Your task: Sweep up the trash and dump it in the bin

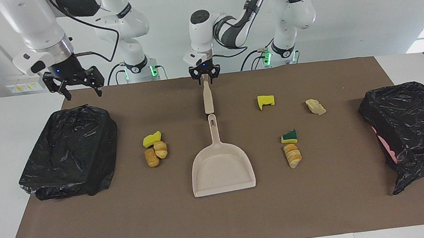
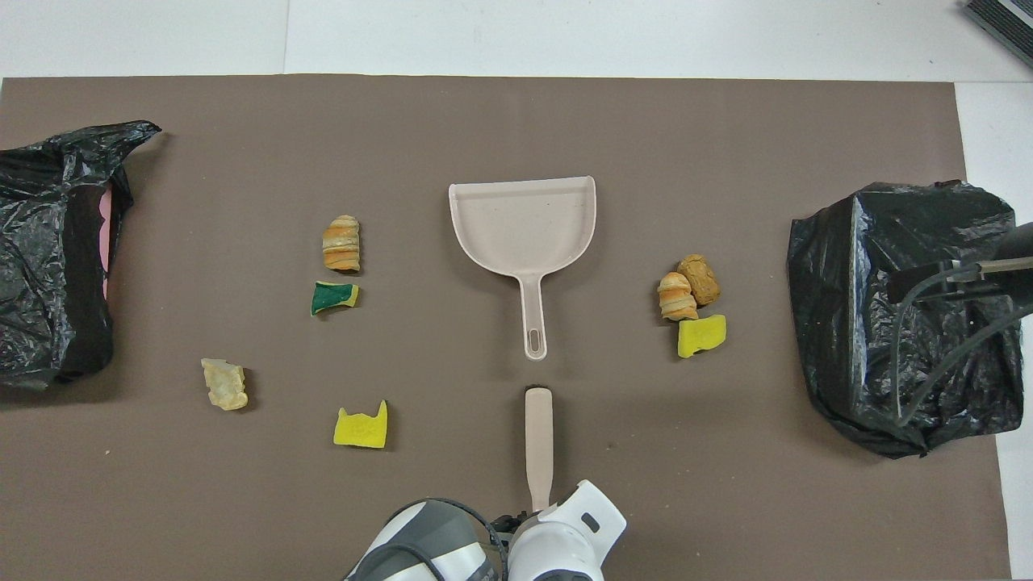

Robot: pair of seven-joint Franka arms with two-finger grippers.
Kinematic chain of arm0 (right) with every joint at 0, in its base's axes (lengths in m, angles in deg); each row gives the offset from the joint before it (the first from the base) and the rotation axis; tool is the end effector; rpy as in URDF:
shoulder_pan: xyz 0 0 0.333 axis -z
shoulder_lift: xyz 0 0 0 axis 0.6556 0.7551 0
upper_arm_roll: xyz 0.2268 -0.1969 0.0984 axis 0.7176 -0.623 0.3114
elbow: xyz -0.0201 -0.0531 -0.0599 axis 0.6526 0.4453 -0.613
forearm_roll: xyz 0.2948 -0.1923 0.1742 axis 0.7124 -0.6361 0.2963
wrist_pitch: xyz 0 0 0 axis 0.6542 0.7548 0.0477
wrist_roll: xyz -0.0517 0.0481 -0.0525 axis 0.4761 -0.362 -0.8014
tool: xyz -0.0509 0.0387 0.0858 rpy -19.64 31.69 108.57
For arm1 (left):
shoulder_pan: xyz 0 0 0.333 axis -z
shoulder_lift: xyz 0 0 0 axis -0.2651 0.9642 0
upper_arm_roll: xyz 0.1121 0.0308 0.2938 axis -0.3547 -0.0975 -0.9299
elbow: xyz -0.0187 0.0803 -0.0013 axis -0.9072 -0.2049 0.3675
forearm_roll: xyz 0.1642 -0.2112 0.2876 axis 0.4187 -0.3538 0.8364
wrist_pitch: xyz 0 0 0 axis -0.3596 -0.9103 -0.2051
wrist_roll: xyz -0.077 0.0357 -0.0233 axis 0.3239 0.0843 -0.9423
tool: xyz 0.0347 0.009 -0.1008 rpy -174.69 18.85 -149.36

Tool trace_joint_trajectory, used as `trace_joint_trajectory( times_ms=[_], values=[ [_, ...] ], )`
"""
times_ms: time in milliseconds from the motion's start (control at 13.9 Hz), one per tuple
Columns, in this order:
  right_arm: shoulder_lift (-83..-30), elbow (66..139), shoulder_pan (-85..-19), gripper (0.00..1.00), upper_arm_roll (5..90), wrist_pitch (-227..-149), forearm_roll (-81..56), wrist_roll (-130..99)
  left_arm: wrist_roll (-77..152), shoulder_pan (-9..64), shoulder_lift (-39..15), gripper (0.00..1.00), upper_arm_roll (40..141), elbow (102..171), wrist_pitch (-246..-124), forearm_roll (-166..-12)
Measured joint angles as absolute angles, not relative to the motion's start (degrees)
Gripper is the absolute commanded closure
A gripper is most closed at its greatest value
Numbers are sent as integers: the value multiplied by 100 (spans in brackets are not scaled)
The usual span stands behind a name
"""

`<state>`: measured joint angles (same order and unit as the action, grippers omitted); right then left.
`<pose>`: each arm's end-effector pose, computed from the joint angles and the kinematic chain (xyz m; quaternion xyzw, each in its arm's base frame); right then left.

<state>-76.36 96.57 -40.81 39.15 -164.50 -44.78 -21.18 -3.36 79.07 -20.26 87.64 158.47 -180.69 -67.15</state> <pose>0.5344 -0.0149 0.6092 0.9997 0.0153 0.0050 0.0169 0.2274 -0.4641 0.3404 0.9987 -0.0468 -0.0134 0.0160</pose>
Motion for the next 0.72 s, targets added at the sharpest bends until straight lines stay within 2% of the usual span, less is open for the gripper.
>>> trace_joint_trajectory(
  times_ms=[287,717],
  values=[
    [-7533,9680,-4173,0,3961,-16594,-4465,-2138,-340,7846,-2055,100,8688,15808,-17891,-6745],
    [-7053,9693,-4680,0,3999,-16902,-4422,-3052,-338,7558,-2416,100,8609,15052,-16099,-6818]
  ],
)
